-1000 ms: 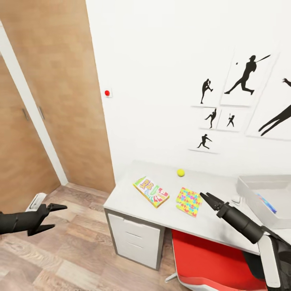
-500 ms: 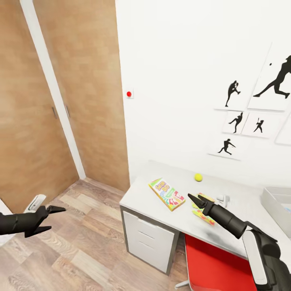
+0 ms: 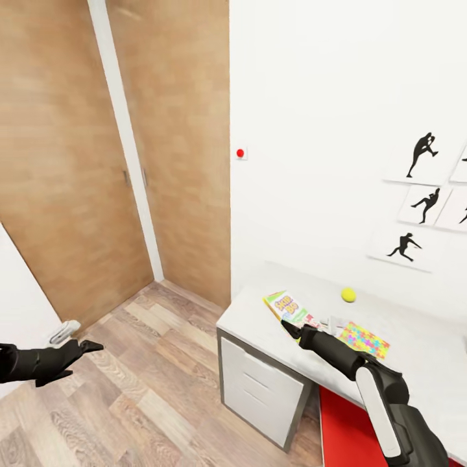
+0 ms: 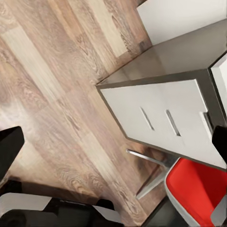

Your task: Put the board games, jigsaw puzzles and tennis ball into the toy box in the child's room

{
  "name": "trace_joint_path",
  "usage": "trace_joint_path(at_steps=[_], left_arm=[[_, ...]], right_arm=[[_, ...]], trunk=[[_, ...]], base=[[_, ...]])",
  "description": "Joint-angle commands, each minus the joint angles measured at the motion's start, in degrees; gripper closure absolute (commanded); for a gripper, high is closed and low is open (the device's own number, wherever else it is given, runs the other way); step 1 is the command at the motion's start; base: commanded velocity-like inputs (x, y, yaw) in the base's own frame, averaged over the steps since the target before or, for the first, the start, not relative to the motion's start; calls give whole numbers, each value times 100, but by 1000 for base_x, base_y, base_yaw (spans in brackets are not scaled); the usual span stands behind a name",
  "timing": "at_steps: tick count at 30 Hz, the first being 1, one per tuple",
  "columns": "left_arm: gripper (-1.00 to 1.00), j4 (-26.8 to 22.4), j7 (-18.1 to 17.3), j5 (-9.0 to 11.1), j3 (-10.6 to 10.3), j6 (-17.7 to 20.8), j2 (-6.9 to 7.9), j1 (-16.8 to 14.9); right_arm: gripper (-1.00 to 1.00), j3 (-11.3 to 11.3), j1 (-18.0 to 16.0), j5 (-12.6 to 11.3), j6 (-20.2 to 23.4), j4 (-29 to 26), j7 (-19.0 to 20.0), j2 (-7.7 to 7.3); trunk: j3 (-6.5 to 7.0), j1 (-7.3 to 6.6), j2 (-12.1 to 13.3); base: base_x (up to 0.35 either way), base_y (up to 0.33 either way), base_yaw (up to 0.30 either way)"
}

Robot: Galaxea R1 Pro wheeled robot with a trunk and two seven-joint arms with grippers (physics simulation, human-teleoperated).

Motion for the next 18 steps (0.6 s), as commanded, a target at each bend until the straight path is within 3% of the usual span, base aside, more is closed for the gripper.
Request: trace_joint_path(at_steps=[1, 5, 10, 18], left_arm=[[-100, 0, 60, -114, 7, 13, -33, -14], [-100, 12, 61, -463, 26, -151, -83, -22], [-100, 79, 39, -547, -45, -595, -101, -23], [-100, 171, 59, -649, -75, -689, -106, -21]], right_arm=[[-100, 42, -4, -24, 42, -6, -37, 1], [-100, 120, -4, -25, 52, -2, -106, 7], [-100, 138, -11, -17, 58, 24, -138, 9], [-100, 334, -12, -23, 65, 30, -486, 9]], trunk=[[-10, 4, -13], [4, 4, -13], [20, 4, -13], [47, 4, -13]], base=[[0, 0, 280], [0, 0, 280], [0, 0, 280], [-1, 0, 280]])
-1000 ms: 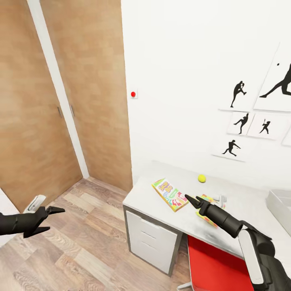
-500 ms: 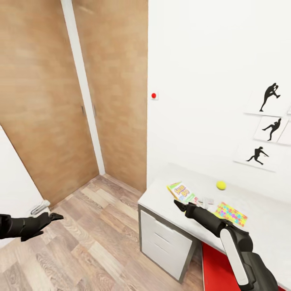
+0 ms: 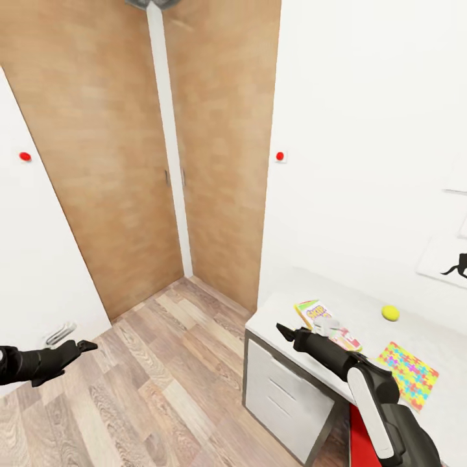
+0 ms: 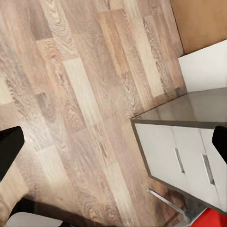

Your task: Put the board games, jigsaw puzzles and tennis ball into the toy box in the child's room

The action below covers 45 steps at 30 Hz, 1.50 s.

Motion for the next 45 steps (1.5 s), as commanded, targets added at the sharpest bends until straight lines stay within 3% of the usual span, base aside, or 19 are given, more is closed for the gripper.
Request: trace_joint_path(at_steps=[1, 6, 10, 14, 27, 35, 45], left_arm=[[-100, 0, 56, 4, 1, 18, -1, -8], [-100, -1, 41, -115, 2, 25, 5, -9], [-100, 3, 36, -140, -4, 26, 1, -10], [-100, -8, 34, -152, -146, 27, 0, -10], [-100, -12, 34, -164, -283, 1, 2, -11], [-100, -12, 27, -164, -291, 0, 4, -12], [-100, -11, 32, -164, -306, 0, 7, -9]], right_arm=[[-100, 31, -4, -14, 35, -6, -46, 0], [-100, 199, -4, -12, 37, -6, -262, 48], [-100, 329, -5, 11, 124, -6, -627, 217], [-100, 361, -13, 16, 267, -6, -949, 268], [-100, 387, -48, 27, 342, -14, -1213, 285], [-100, 654, -57, 18, 343, -14, -1515, 288], [-100, 710, -60, 29, 502, -15, -1585, 282]], trunk=[[-10, 4, -13], [7, 4, -13], [20, 4, -13], [33, 4, -13], [76, 4, -13], [103, 4, -13], [136, 4, -13]], base=[[-28, 29, 280], [-63, 149, 280], [-94, 241, 280], [-104, 260, 280], [-33, 189, 280], [0, 11, 280], [0, 0, 280]])
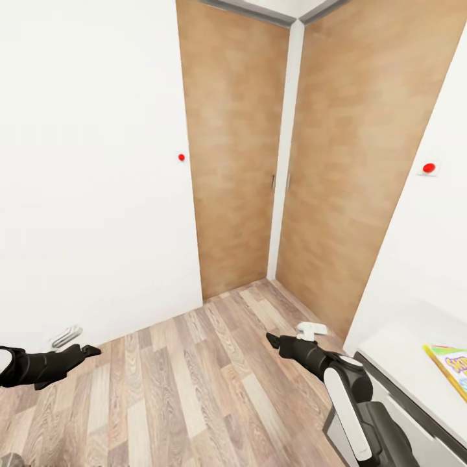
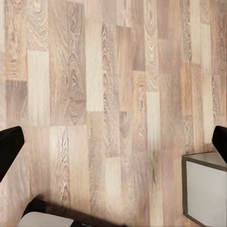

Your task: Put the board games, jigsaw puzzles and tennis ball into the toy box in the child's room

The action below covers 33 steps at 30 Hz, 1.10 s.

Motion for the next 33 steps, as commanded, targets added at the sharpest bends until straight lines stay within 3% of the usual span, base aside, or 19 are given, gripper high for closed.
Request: trace_joint_path(at_steps=[1, 13, 21, 33], left_arm=[[-100, -3, 60, 59, -12, -2, 5, -9], [-100, -2, 61, 59, -3, -10, 5, -10], [-100, -138, 60, 62, 16, 1, -2, -12], [-100, -256, 72, 70, 19, 25, 0, -12]], right_arm=[[-100, -5, -3, 3, 71, -8, 6, 4], [-100, -4, -2, -16, 141, 0, -2, 12], [-100, 141, -2, -7, 144, 9, -226, 195], [-100, 200, -2, -6, 149, 19, -369, 228]], trunk=[[-10, 4, -14], [29, 4, -14], [56, 4, -14], [96, 4, -14]], base=[[0, 0, 280], [0, 0, 280], [0, 0, 280], [0, 0, 280]])
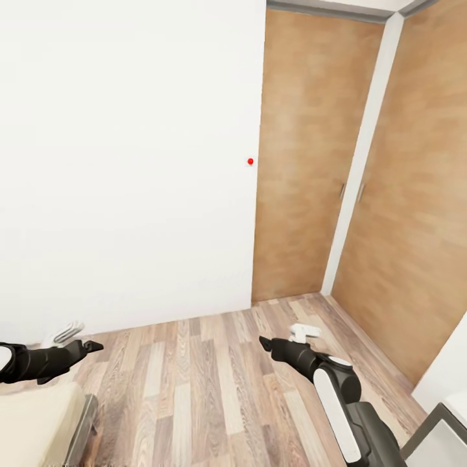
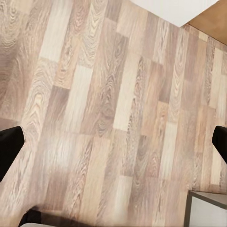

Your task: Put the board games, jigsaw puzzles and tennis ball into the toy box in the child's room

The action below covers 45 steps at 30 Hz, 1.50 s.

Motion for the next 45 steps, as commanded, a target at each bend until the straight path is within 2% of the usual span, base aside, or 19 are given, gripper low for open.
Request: trace_joint_path(at_steps=[1, 6, 20, 29, 35, 38, 40, 45], left_arm=[[-100, -3, 62, 59, -13, -1, 3, -10], [-100, -3, 77, 48, -21, 6, 8, -10], [-100, 8, 93, 42, -24, 4, 9, -11], [-100, 12, 93, 45, -42, -1, 9, -9], [-100, 13, 93, 33, -43, -1, 9, -9], [-100, 13, 88, -106, -39, -4, 7, -10], [-100, 13, 67, -306, -31, -14, 3, -10], [-100, 13, 47, -524, -27, -31, -19, -8]], right_arm=[[-100, 1, -4, -38, 24, -20, -25, -7], [-100, -29, -4, -76, 15, -46, -17, -61], [-100, -63, -4, -102, 18, -41, -5, -87], [-100, -45, -4, -104, 6, -52, -11, -20], [-100, -36, -4, -103, -51, -48, -10, -27], [-100, -12, -4, -75, -52, -51, -25, -10], [-100, -2, -1, -53, -51, -52, -32, -3], [-100, 4, 0, -38, -45, -47, -39, 1]], trunk=[[-11, 4, -14], [-5, 4, -14], [-4, 4, -14], [-4, 4, -14], [-4, 4, -14], [-3, 4, -14], [-2, 4, -14], [-2, 4, -14]], base=[[0, 0, 280], [0, 0, 149], [0, 0, 10], [1, 0, 0], [97, 0, 0], [261, 0, 83], [298, 0, 208], [312, 0, 262]])
